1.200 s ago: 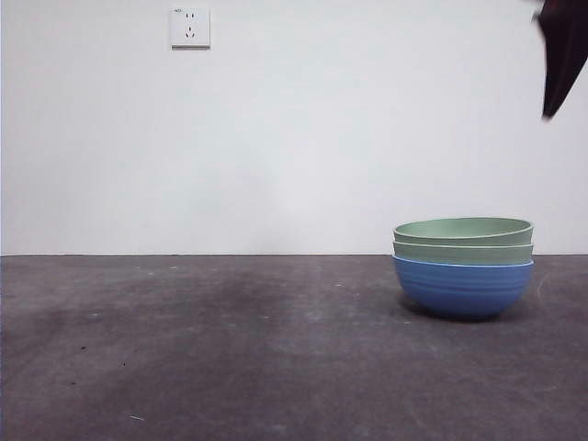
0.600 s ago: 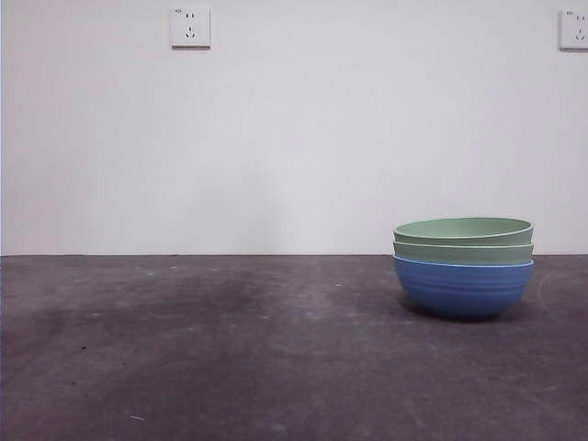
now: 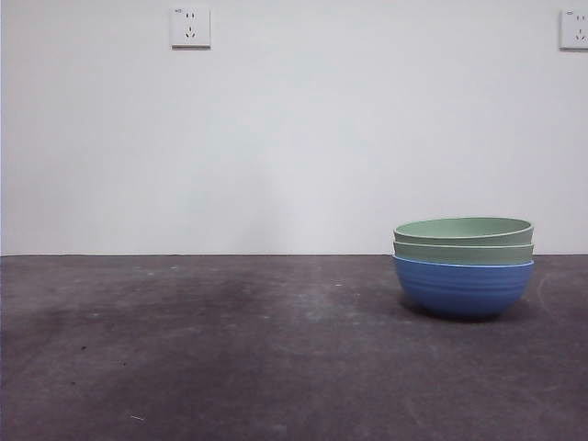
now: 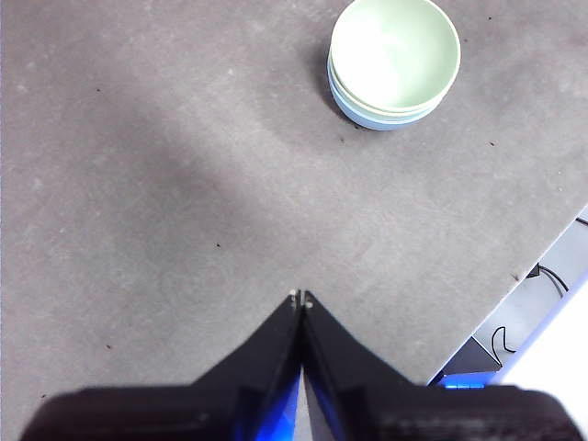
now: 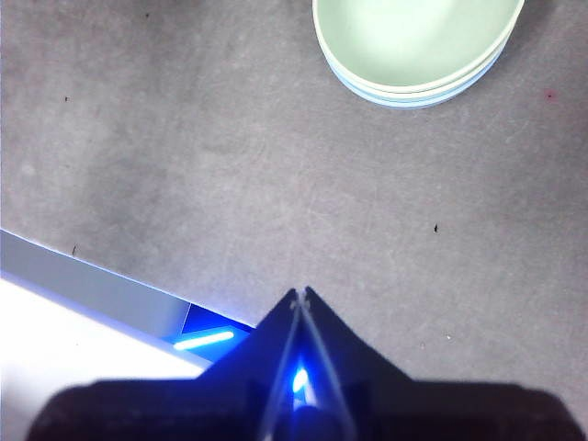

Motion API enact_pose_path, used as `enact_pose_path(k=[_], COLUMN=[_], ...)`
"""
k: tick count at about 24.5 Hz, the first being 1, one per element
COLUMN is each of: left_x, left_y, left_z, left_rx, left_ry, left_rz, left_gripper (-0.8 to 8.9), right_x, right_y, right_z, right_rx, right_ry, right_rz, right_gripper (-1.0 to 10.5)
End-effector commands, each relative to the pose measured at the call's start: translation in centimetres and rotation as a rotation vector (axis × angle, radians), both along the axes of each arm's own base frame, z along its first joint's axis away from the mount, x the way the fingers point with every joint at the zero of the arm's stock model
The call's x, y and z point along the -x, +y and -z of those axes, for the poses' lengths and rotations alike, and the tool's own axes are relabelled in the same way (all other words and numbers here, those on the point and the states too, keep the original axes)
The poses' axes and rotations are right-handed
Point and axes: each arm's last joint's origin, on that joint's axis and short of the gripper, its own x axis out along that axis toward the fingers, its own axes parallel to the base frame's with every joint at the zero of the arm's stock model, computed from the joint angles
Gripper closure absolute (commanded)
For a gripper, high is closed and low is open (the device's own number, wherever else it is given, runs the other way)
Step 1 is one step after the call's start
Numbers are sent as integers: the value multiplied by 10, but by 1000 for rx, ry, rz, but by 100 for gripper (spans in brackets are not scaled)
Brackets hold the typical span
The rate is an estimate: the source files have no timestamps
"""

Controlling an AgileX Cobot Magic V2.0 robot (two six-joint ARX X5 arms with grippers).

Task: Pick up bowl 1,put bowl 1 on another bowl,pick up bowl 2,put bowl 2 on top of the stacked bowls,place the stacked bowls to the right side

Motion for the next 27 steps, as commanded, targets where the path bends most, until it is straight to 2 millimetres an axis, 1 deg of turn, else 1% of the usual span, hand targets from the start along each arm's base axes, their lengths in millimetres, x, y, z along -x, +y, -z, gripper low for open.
enact_pose_path(k=[1,3,5,6,8,9,11,13,15,18,20,23,25,27], left_x=[2,0,1,0,2,8,24,43,63,81,91,102,105,107], left_y=[1,0,8,14,25,33,52,74,93,107,114,121,124,126], left_z=[4,2,-3,-9,-29,-43,-66,-80,-84,-76,-64,-36,-12,16], left_rx=[-35,-23,-10,5,70,128,203,213,189,173,168,159,149,139], left_ry=[34,8,-35,-93,-292,-410,-584,-698,-779,-863,-932,-1030,-1070,-1084], left_rz=[10,3,-5,-6,12,31,30,-46,-121,-194,-239,-296,-325,-347], left_gripper=[817,817,817,817,817,817,817,817,817,817,817,817,817,817], right_x=[0,0,0,0,0,0,0,0,0,0,0,0,0,0], right_y=[0,0,0,0,0,0,0,0,0,0,0,0,0,0], right_z=[1,1,1,1,1,1,1,1,1,1,1,1,1,1], right_rx=[2,2,2,1,2,1,2,1,2,2,2,1,2,2], right_ry=[2,2,1,0,0,-1,-1,-1,-1,-1,-1,-1,-1,-1], right_rz=[-1,-1,-1,-1,-1,-1,-1,-1,-1,-1,-1,-1,-1,-1], right_gripper=[944,944,944,944,944,944,944,944,944,944,944,944,944,944])
